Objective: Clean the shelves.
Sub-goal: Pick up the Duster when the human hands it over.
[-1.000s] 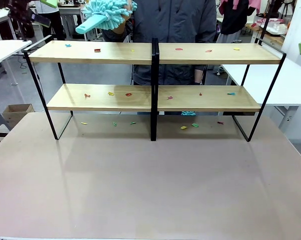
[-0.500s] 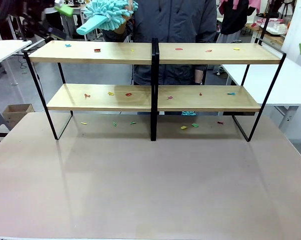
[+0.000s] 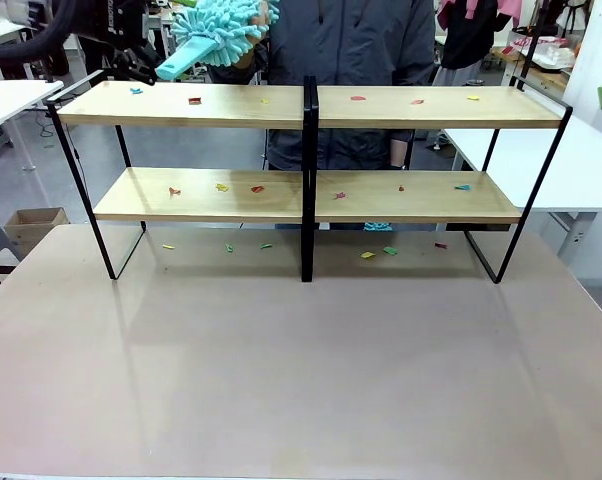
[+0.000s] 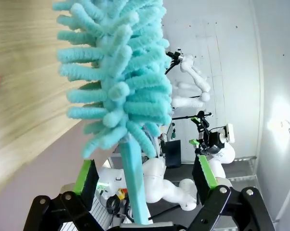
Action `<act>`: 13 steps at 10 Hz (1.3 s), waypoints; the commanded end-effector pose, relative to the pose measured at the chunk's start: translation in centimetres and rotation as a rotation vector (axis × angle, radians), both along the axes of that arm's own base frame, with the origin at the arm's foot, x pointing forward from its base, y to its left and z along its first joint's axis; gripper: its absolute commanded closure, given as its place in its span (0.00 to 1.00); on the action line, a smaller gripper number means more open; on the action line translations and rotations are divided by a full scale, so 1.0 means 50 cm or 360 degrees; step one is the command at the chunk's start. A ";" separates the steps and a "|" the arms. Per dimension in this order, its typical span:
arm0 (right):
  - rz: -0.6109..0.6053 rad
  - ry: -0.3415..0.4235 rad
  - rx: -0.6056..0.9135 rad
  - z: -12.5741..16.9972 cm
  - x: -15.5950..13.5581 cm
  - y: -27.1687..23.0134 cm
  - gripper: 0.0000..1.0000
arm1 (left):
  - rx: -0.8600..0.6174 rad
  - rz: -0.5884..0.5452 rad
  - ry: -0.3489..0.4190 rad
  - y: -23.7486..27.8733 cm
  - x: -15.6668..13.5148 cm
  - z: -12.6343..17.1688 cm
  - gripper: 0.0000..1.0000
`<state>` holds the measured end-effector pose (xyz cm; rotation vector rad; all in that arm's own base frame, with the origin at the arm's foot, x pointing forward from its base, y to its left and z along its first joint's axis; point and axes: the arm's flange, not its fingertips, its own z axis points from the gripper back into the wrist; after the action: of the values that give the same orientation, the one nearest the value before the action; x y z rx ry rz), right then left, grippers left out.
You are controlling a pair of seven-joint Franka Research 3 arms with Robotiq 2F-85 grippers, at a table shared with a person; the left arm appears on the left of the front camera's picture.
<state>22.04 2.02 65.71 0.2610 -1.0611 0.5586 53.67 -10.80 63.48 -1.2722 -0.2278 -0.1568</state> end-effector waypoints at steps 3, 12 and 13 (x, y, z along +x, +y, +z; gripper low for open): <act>-0.0001 0.0003 0.0000 -0.001 -0.001 -0.001 0.00 | 0.0022 0.0030 -0.0082 -0.005 -0.002 0.010 0.58; -0.0001 0.0003 0.0000 -0.001 -0.001 -0.001 0.00 | -0.0016 -0.0007 -0.0082 0.004 -0.009 0.000 1.00; -0.0001 0.0003 0.0000 -0.001 -0.001 -0.001 0.00 | -0.0006 -0.0031 -0.0108 0.024 -0.016 0.012 1.00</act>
<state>22.04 2.02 65.71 0.2610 -1.0611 0.5586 53.59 -10.49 63.72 -1.2638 -0.2591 -0.1722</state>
